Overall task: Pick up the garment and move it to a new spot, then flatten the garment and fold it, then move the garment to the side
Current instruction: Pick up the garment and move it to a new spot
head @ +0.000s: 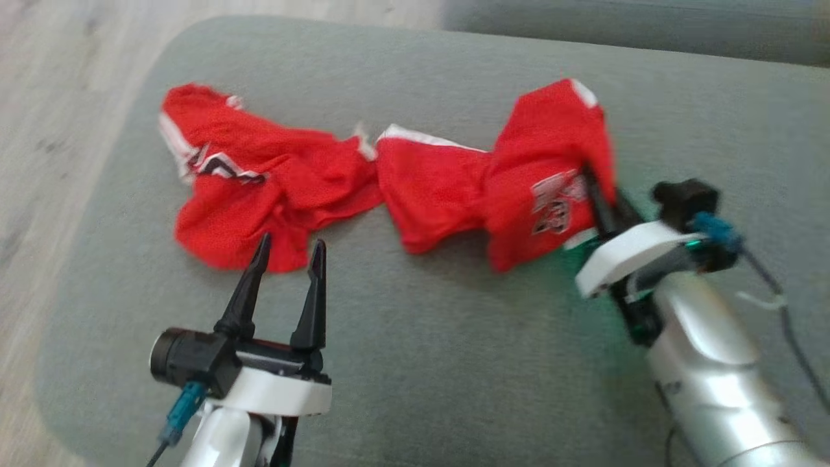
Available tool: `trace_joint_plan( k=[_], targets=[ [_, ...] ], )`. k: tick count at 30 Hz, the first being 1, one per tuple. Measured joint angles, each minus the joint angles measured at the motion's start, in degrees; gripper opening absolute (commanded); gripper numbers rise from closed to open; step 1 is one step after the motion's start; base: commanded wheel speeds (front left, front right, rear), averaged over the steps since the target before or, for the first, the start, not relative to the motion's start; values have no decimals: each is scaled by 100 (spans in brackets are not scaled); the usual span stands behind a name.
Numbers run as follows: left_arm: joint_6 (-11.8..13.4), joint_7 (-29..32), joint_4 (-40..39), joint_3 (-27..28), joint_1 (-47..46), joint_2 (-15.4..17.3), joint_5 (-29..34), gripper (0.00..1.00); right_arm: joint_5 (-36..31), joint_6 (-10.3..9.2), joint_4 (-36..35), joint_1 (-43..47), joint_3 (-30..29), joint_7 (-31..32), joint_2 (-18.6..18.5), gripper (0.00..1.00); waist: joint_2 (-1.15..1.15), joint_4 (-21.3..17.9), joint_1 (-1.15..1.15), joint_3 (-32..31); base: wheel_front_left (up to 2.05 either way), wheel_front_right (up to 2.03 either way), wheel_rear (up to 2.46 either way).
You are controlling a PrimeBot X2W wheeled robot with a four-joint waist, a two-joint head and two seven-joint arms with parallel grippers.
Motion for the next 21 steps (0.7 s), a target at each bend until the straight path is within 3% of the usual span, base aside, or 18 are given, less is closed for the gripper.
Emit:
trace_joint_plan(
  k=[9,12,16,17,18,19,21],
  targets=[
    [-85,0,-48,82,54,-66,46,100,-708,0,-812,74,-1561,762,-1194,0,0,-811,0,-75,0,0,0],
    [-110,0,-52,81,44,-79,46,100,-921,0,-888,176,-1938,1100,-1510,0,0,-865,0,23,0,0,0],
    [-133,0,-20,82,1,-83,45,100,-1206,0,-928,160,-2091,1386,-1657,0,0,-805,0,114,0,0,0],
    [-133,0,-18,88,-7,-83,45,100,-1305,0,-901,138,-2143,1512,-1655,9,0,-782,0,125,0,0,0],
    [-134,0,-10,91,-18,-83,45,100,-1446,0,-860,119,-2213,1628,-1655,95,0,-756,0,132,0,0,0],
    [-135,0,1,93,-32,-83,45,100,-1573,0,-858,119,-2326,1651,-1638,100,0,-732,1,135,0,0,0],
    [-159,0,9,104,-57,-86,45,100,-1759,0,-882,120,-2570,1637,-1572,100,0,-687,0,126,0,0,0]
  ],
)
